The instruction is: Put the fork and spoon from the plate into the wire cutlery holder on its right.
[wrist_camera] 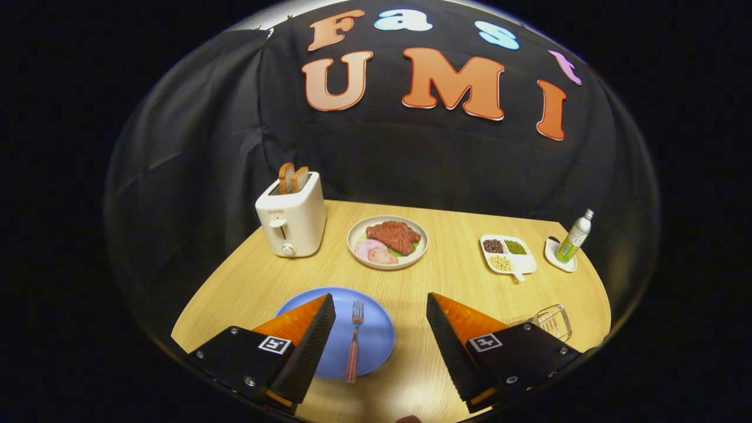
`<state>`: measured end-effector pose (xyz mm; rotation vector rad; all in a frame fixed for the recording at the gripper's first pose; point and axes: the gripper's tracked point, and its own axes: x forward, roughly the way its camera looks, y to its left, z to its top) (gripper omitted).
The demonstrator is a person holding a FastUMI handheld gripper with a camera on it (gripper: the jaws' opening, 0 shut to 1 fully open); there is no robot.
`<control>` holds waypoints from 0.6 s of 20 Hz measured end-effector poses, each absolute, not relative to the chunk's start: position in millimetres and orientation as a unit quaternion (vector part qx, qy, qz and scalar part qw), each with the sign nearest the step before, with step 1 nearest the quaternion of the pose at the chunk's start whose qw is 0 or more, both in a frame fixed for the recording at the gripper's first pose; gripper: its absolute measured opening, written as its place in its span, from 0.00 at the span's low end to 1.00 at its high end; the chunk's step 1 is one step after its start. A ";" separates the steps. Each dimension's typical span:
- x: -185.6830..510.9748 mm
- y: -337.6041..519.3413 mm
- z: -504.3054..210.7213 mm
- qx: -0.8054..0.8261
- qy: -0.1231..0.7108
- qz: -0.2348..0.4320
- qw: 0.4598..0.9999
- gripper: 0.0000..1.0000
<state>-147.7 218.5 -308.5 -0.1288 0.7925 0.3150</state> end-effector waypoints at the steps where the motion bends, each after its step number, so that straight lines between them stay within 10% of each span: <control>1: -152.7 220.2 -316.5 -0.067 0.390 0.156 0.905 0.94; 12: -203.6 233.5 -397.8 -0.084 0.476 0.186 0.855 0.80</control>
